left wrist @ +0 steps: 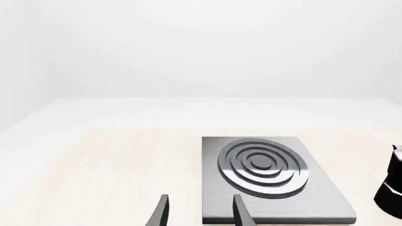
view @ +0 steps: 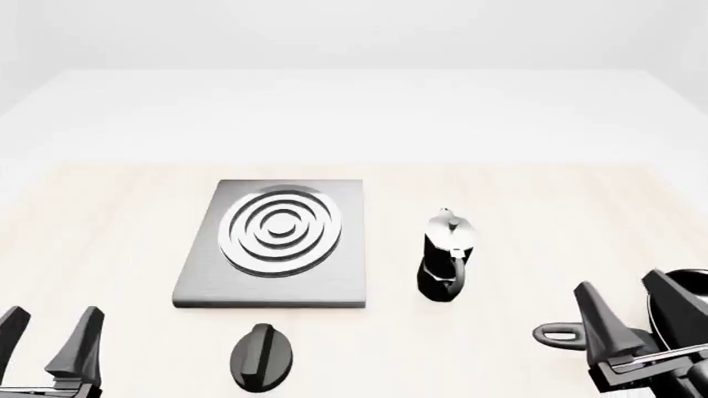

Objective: Put the moka pot on the stove.

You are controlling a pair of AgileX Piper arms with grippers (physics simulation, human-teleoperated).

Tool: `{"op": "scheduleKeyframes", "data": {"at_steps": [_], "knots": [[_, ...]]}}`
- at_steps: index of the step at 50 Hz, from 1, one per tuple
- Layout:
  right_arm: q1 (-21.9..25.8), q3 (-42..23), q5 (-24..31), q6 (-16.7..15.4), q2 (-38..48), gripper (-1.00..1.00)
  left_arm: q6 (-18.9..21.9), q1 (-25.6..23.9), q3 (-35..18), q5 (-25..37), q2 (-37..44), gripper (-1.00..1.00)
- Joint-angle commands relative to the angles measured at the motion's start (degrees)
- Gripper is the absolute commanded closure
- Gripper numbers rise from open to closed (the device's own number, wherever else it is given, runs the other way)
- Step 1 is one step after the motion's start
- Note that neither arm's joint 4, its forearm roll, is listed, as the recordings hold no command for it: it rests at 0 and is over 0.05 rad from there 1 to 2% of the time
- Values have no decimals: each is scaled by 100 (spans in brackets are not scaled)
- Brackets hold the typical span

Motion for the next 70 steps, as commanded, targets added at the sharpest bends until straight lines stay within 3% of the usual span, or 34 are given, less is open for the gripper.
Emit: {"op": "scheduleKeyframes", "data": {"at_steps": [1, 15, 29, 36, 70], "knots": [[335, -106, -404, -55, 572, -100, 0, 0, 0, 0, 0, -100], [564, -180, -793, -130, 1124, -100, 0, 0, 0, 0, 0, -100], [848, -141, -1559, -76, 1986, -100, 0, 0, 0, 0, 0, -100], [923, -81, -1889, 127, 2334, -100, 0, 0, 0, 0, 0, -100], [1273, 38, -3576, 434, 4262, -100, 0, 0, 0, 0, 0, -100]]}}
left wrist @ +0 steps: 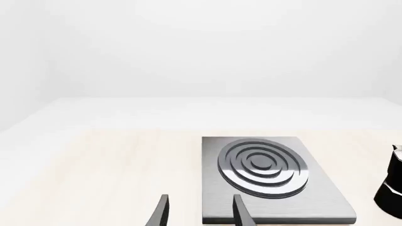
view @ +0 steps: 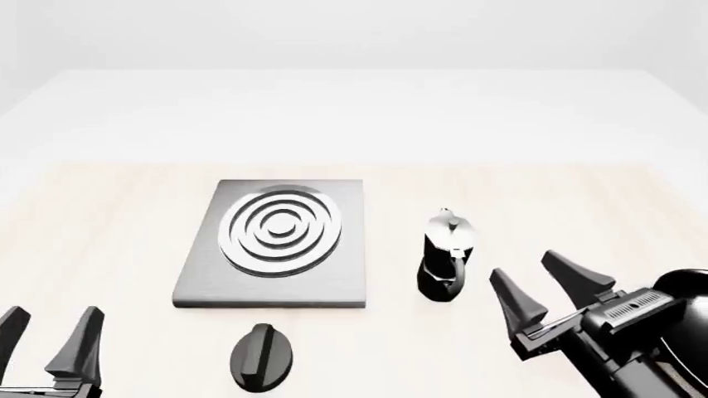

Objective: Put the moka pot on the stove.

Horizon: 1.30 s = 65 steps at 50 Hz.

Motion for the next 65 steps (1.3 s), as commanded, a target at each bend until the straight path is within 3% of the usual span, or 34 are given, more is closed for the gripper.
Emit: {"op": "scheduleKeyframes", "data": {"at_steps": [1, 27, 65], "knots": [[39, 11, -562, 97, 706, -100, 0, 0, 0, 0, 0, -100], [-68, -127, -1303, 111, 1888, -100, 0, 0, 0, 0, 0, -100], [73, -473, -1733, 287, 2941, -100, 0, 0, 0, 0, 0, -100]]}}
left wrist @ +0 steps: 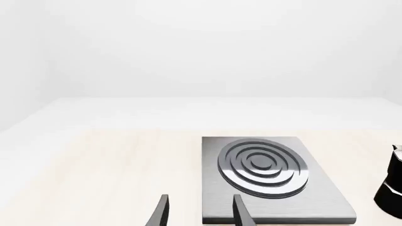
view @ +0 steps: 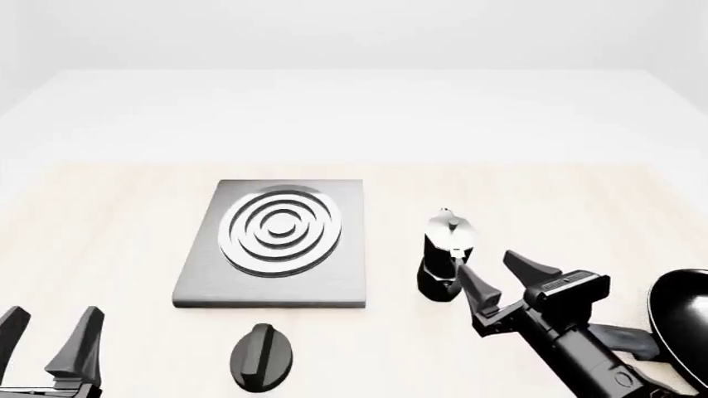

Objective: Put the moka pot on the stove.

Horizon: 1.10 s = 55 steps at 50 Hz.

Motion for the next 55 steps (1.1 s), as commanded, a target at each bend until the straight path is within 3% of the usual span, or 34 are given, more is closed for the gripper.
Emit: {"op": "scheduleKeyframes", "data": {"at_steps": [1, 55], "knots": [[51, -113, -131, 47, 332, -100, 0, 0, 0, 0, 0, -100], [180, -407, -622, 285, 1584, -100, 0, 0, 0, 0, 0, -100]]}}
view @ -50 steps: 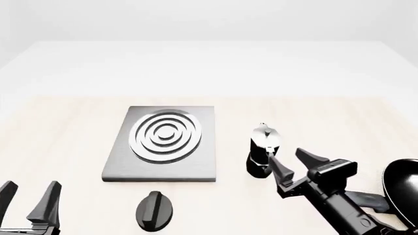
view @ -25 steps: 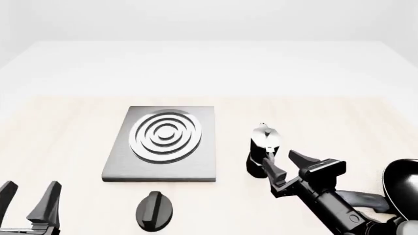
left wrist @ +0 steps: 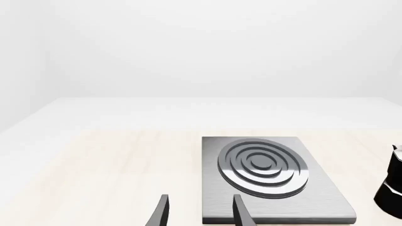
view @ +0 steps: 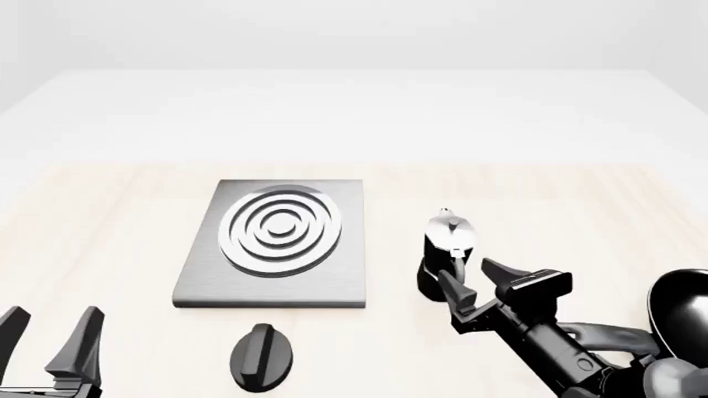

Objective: Put the moka pot on the stove.

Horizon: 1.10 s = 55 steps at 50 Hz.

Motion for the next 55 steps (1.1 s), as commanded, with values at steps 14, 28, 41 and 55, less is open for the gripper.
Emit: {"op": "scheduleKeyframes", "data": {"at_steps": [14, 28, 41, 55], "knots": [[77, -361, 153, 175, 643, -100, 0, 0, 0, 0, 0, -100], [56, -347, 151, 127, 607, -100, 0, 0, 0, 0, 0, -100], [-52, -279, 293, 47, 217, 100, 0, 0, 0, 0, 0, -100], [-63, -224, 584, -185, -343, 100, 0, 0, 0, 0, 0, -100]]}}
